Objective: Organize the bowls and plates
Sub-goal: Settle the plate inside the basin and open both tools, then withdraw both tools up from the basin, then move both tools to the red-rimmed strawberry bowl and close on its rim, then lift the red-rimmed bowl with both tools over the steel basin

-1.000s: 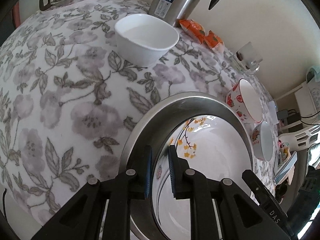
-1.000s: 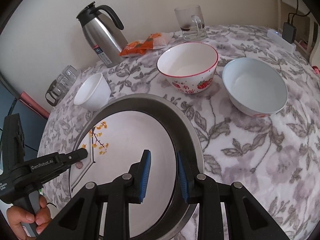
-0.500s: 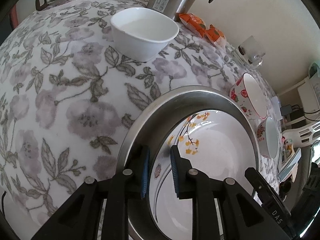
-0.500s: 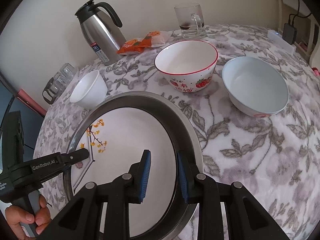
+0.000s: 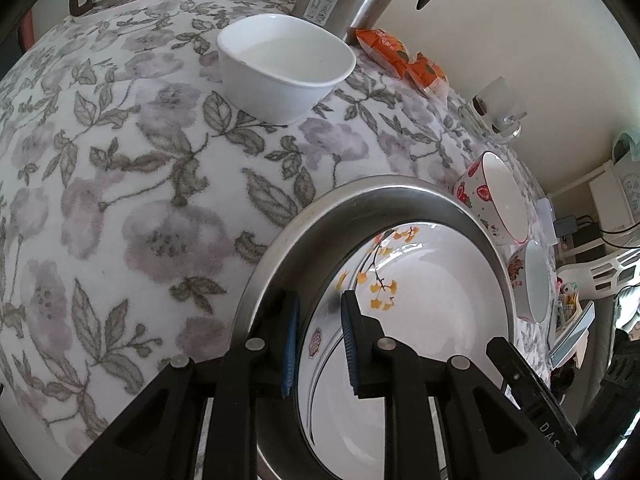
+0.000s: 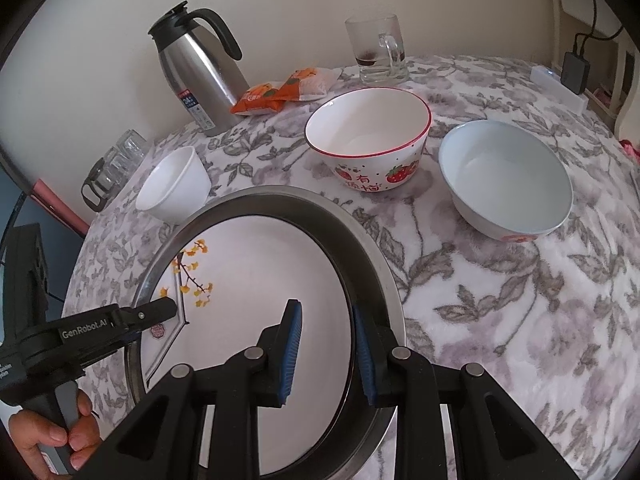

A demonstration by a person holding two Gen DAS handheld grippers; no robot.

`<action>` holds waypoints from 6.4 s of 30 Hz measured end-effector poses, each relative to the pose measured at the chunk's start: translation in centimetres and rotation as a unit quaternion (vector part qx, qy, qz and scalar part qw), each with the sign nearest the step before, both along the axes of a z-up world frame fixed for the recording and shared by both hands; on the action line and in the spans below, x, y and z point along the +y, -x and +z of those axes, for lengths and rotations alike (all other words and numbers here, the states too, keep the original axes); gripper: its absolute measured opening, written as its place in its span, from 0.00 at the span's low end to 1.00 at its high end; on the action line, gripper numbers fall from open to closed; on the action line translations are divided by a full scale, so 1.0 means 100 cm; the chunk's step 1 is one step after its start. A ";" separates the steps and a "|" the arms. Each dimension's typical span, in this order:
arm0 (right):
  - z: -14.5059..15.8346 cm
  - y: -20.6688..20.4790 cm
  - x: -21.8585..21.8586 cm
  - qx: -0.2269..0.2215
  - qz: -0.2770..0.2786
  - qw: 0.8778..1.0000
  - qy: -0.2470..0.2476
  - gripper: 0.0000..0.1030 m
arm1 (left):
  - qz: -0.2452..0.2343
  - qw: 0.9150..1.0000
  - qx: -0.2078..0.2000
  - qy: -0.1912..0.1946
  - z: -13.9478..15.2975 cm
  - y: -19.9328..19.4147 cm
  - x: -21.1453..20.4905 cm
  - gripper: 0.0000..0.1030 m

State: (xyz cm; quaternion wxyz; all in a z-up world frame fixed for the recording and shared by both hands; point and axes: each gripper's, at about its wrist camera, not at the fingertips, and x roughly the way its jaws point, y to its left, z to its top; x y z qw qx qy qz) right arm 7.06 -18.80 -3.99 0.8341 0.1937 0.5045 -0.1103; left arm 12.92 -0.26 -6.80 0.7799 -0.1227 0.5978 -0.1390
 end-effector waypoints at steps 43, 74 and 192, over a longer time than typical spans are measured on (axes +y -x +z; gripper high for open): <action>0.000 -0.001 0.003 0.002 0.008 1.000 0.011 0.30 | -0.039 0.991 -0.095 -0.085 0.033 0.009 -0.020 0.43; 0.023 0.005 -0.003 -0.043 -0.040 0.997 0.054 1.00 | 0.062 0.986 -0.116 -0.105 0.040 0.002 0.013 0.93; 0.078 -0.043 -0.073 -0.038 -0.028 0.998 0.041 0.12 | -0.145 0.971 -0.189 0.007 0.104 0.009 -0.137 0.14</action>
